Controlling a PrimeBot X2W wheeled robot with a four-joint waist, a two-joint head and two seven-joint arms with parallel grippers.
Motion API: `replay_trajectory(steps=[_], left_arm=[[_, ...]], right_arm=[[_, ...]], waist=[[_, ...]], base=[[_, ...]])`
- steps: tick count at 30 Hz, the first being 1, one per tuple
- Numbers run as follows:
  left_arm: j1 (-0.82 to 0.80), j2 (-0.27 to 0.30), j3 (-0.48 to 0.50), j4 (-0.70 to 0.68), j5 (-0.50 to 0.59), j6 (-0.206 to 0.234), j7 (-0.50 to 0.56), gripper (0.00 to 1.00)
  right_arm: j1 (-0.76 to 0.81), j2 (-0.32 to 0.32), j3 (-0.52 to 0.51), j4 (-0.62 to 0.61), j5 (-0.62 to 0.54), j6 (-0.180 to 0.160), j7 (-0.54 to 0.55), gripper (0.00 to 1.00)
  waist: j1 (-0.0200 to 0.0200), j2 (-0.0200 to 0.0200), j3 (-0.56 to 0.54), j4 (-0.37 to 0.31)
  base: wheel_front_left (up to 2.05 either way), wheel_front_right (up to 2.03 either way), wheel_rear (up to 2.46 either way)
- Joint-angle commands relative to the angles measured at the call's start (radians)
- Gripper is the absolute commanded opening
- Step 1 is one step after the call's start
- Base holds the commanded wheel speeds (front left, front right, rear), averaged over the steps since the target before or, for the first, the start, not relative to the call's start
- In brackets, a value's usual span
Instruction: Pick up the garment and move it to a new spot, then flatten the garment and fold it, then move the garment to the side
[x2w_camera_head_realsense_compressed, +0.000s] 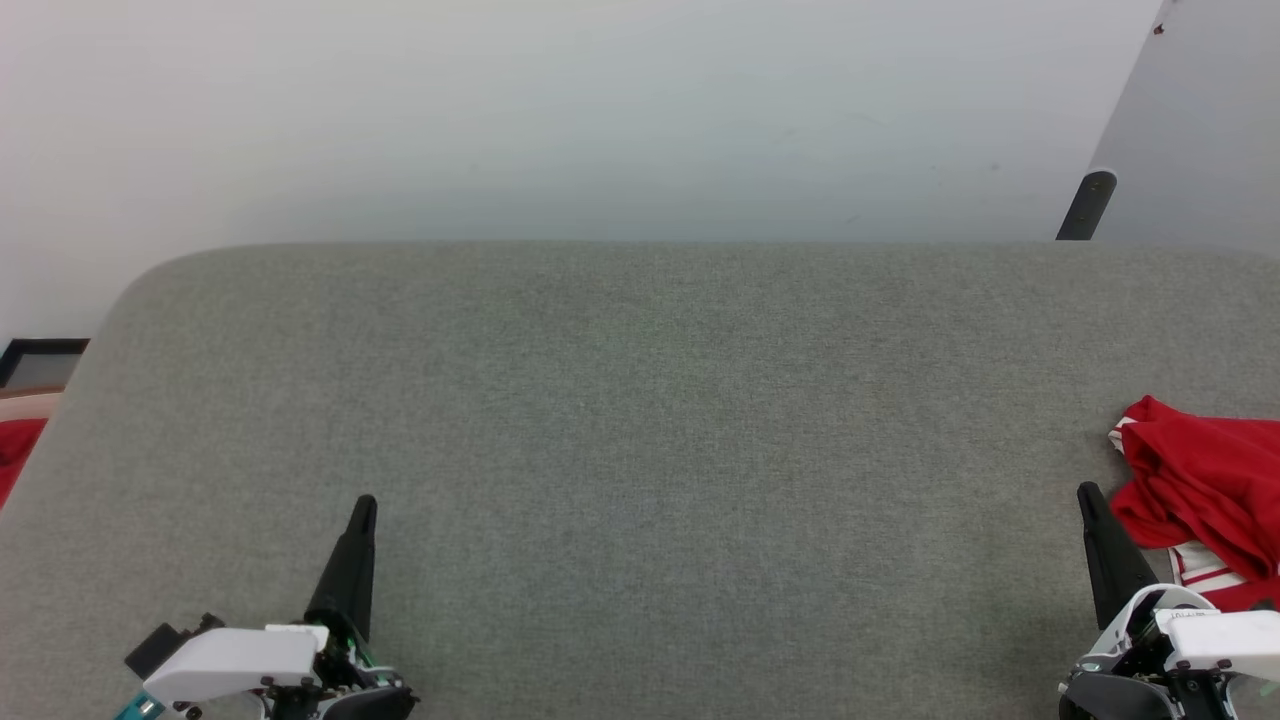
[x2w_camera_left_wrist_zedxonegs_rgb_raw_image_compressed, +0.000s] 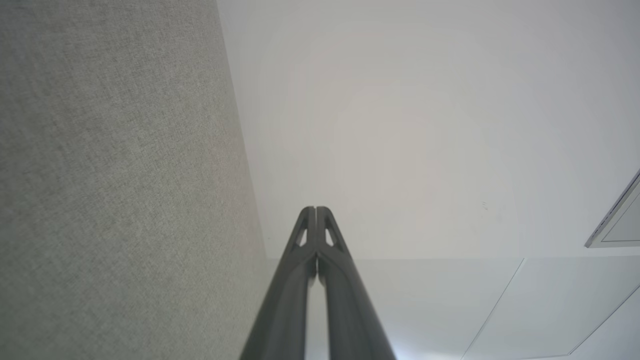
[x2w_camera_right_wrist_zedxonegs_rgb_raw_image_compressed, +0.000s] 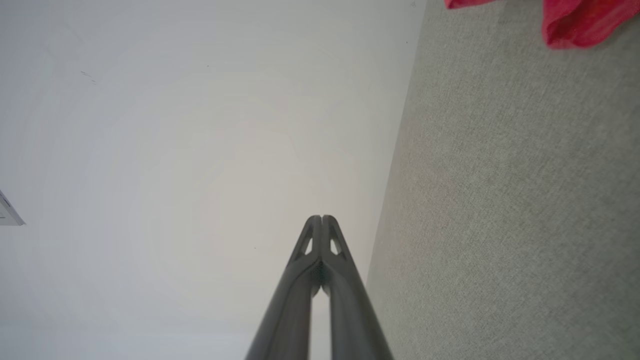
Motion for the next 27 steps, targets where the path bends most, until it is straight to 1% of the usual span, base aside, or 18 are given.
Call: replay_trajectory(steps=[1, 27], left_arm=[[-0.011, -0.001, 0.003, 0.001, 0.000, 0.002, 0.004, 0.00], [-0.011, -0.004, 0.006, 0.001, 0.004, 0.002, 0.006, 0.00]], right_arm=[[-0.002, 0.004, -0.001, 0.000, 0.003, 0.001, 0.002, 0.00], [-0.002, 0.004, -0.002, 0.000, 0.002, 0.001, 0.002, 0.00]], waist=[[0.0000, 0.0000, 0.000, 0.000], [0.0000, 0.0000, 0.000, 0.000]], base=[[0.00, 0.00, 0.00], [0.00, 0.00, 0.00]])
